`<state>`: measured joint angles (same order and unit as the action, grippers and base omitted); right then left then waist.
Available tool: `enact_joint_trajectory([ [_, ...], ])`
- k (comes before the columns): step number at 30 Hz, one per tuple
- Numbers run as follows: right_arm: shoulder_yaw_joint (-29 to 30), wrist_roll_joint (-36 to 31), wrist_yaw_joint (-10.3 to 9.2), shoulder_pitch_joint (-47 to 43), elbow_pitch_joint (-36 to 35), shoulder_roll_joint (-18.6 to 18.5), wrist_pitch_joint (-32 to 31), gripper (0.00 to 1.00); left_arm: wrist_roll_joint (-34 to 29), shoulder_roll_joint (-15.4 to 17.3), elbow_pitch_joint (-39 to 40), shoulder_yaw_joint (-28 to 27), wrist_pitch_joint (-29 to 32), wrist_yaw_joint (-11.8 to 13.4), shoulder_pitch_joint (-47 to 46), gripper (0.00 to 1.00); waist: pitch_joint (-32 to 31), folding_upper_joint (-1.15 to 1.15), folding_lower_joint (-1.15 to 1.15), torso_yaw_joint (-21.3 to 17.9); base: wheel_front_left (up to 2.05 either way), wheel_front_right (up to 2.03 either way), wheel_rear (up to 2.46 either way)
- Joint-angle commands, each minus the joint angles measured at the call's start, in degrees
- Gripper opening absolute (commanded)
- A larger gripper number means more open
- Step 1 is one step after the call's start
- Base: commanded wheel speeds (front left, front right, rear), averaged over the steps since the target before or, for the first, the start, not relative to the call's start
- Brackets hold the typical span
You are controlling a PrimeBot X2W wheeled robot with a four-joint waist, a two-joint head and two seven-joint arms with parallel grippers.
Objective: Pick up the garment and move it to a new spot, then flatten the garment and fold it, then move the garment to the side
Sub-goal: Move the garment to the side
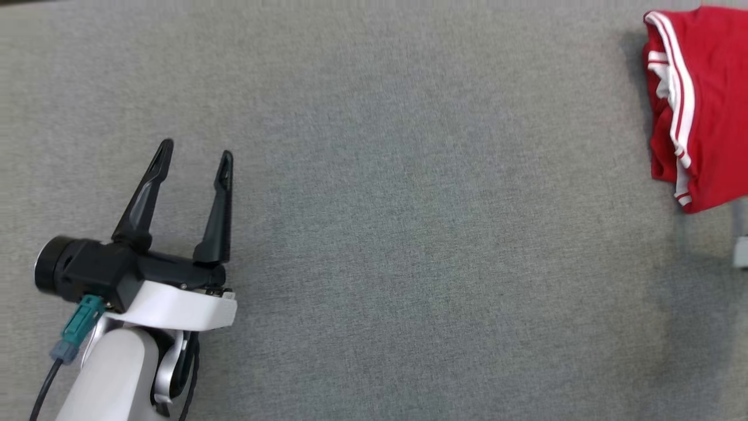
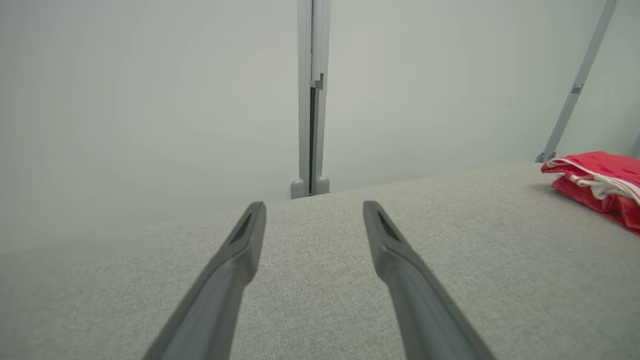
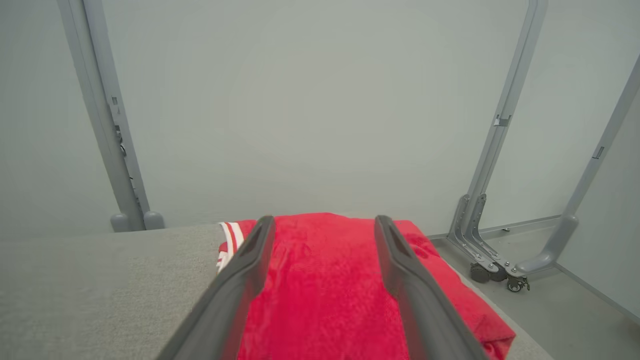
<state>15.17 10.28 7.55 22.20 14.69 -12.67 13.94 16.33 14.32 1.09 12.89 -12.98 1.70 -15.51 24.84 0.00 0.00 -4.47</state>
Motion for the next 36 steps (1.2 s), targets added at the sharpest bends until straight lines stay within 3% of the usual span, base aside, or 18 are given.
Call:
enact_joint_trajectory([
  [1, -0.4, -0.4, -0.13, -0.8, -0.7, 0.3, -0.4, 1.0, 0.4, 0.2, -0.2, -0.4, -0.3, 0.5, 0.6, 1.0, -1.8, 0.0, 0.0, 0.9, 0.0, 0.0, 0.0],
  [15, -10.0, -1.8, -0.13, -12.8, -16.5, 4.4, -9.4, 1.0, 3.6, -1.3, -6.2, -3.8, -1.9, 1.8, 6.7, 1.0, -10.0, 0.0, 0.0, 8.5, 0.0, 0.0, 0.0],
  [24, -14.2, -0.9, -0.13, -18.0, -16.8, 5.1, -11.1, 1.0, 3.4, -1.0, -9.2, -3.6, -2.1, 1.3, 10.1, 1.0, -15.3, 0.0, 0.0, 8.7, 0.0, 0.0, 0.0],
  [36, -14.8, -0.1, -0.13, -25.4, -16.3, 6.5, -12.2, 1.0, 3.8, -0.5, -10.3, -2.5, -1.0, 1.6, 16.0, 1.0, -23.3, 0.0, 0.0, 8.1, 0.0, 0.0, 0.0],
])
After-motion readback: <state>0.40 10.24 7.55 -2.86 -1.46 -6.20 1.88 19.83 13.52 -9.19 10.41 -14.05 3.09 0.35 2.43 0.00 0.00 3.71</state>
